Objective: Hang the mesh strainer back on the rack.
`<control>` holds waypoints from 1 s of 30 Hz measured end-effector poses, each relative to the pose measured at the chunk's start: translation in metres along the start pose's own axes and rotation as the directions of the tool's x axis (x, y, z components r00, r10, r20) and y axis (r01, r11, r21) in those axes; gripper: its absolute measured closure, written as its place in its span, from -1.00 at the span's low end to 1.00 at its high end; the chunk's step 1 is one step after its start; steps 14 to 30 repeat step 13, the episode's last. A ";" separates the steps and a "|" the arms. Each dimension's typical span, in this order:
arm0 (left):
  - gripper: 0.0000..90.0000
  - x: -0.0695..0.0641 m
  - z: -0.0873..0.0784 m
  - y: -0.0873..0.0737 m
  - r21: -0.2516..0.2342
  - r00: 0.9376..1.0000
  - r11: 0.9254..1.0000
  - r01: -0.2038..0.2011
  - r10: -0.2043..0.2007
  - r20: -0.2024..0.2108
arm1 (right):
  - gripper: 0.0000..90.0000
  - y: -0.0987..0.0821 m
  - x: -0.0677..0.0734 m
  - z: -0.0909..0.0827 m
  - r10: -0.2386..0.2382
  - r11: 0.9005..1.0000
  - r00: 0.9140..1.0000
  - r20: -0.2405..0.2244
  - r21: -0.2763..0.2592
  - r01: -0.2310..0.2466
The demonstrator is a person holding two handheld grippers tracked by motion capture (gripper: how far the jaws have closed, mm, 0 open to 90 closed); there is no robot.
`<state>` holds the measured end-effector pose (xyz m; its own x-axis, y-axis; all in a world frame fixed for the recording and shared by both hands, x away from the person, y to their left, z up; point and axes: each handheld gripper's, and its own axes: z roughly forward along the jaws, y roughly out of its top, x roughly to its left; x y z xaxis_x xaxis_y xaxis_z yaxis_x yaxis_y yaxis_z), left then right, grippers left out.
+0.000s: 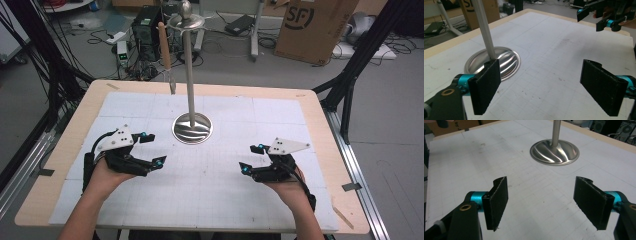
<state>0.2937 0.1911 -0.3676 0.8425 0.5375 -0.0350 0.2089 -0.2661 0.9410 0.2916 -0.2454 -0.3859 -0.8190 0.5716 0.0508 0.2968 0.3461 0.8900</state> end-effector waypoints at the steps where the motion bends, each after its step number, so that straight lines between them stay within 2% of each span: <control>1: -0.61 0.000 0.000 0.000 0.002 1.000 1.000 0.000 0.000 -0.002 | -0.39 0.000 0.000 0.000 -0.005 1.000 1.000 0.000 0.001 0.005; 30: -0.60 -0.001 0.000 -0.004 0.002 1.000 1.000 0.013 -0.013 -0.005 | -0.39 0.000 0.002 0.000 -0.011 1.000 1.000 0.001 -0.001 0.011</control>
